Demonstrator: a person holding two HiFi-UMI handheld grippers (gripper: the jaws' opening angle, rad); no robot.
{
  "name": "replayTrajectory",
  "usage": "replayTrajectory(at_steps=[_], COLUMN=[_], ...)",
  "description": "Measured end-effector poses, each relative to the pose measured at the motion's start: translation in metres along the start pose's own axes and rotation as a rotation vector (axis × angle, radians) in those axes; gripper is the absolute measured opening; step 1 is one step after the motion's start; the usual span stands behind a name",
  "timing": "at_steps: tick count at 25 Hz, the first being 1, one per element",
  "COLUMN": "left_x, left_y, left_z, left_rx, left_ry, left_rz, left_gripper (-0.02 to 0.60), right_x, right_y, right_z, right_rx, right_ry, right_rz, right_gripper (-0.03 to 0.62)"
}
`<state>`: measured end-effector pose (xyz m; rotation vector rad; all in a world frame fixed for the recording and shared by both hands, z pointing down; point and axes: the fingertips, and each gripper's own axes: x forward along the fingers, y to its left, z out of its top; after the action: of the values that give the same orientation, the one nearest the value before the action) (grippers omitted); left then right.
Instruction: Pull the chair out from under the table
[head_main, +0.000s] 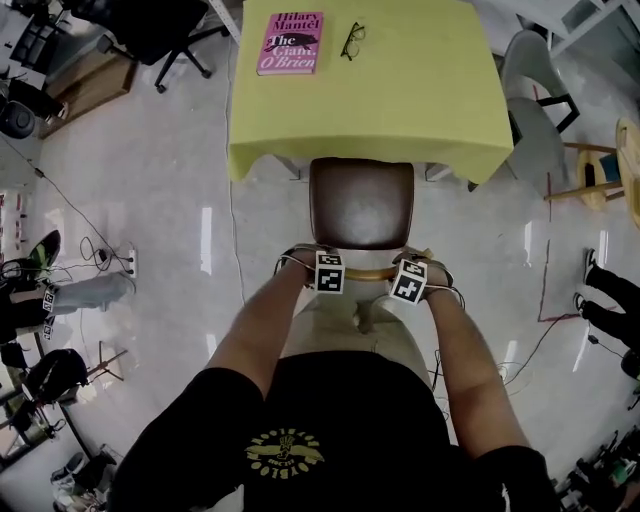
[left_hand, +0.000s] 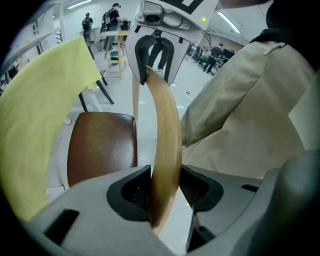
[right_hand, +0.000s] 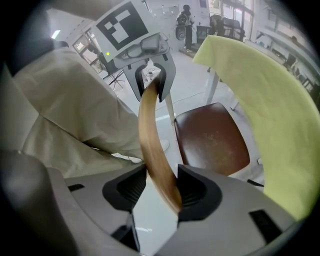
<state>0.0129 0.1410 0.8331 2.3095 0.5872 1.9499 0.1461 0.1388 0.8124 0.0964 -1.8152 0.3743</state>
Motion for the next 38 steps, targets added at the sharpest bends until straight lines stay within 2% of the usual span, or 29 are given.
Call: replayTrajectory(at_steps=[13, 17, 20, 23, 25, 28, 31, 33, 34, 36, 38], left_x=[0.028, 0.029, 0.024, 0.014, 0.002, -0.022, -0.057, -0.080, -0.091, -0.111, -0.131], left_y=[-0.073, -0.072, -0.069, -0.071, -0.068, -0.063, -0.051, -0.042, -0.038, -0.033, -0.030], left_z=[0.015, 0.018, 0.020, 0.022, 0.024, 0.024, 0.031, 0.035, 0.035, 0.030, 0.023], left_rx=[-0.026, -0.069, -0.164, -0.239, -0.312, -0.498, -0.693, -0.793, -0.836, -0.905, -0.934], left_ry=[0.026, 0.014, -0.018, -0.060, -0.122, -0.277, -0.462, -0.555, -0.589, -0.629, -0.638], left_rz=[-0.023, 0.008, 0.025, 0.065, 0.089, 0.131, 0.217, 0.284, 0.319, 0.399, 0.490], left_gripper=[0.170, 0.171, 0.190, 0.199, 0.199, 0.187, 0.126, 0.070, 0.055, 0.031, 0.016], right_x=[0.008, 0.007, 0.004, -0.004, -0.018, -0.042, -0.072, -0.091, -0.101, -0.120, -0.140], right_y=[0.073, 0.075, 0.073, 0.071, 0.061, 0.049, 0.034, 0.025, 0.023, 0.022, 0.023], right_z=[-0.023, -0.026, -0.022, -0.021, -0.016, -0.006, -0.002, -0.003, -0.004, -0.003, 0.001], right_rx=[-0.058, 0.015, 0.099, 0.213, 0.302, 0.417, 0.504, 0.557, 0.579, 0.608, 0.630], right_ry=[-0.027, -0.052, -0.089, -0.181, -0.267, -0.401, -0.523, -0.590, -0.617, -0.670, -0.726], right_rz=[0.071, 0.066, 0.069, 0.062, 0.045, 0.014, -0.037, -0.093, -0.122, -0.174, -0.213], right_gripper=[0.176, 0.180, 0.183, 0.184, 0.184, 0.183, 0.125, 0.071, 0.027, 0.012, 0.011])
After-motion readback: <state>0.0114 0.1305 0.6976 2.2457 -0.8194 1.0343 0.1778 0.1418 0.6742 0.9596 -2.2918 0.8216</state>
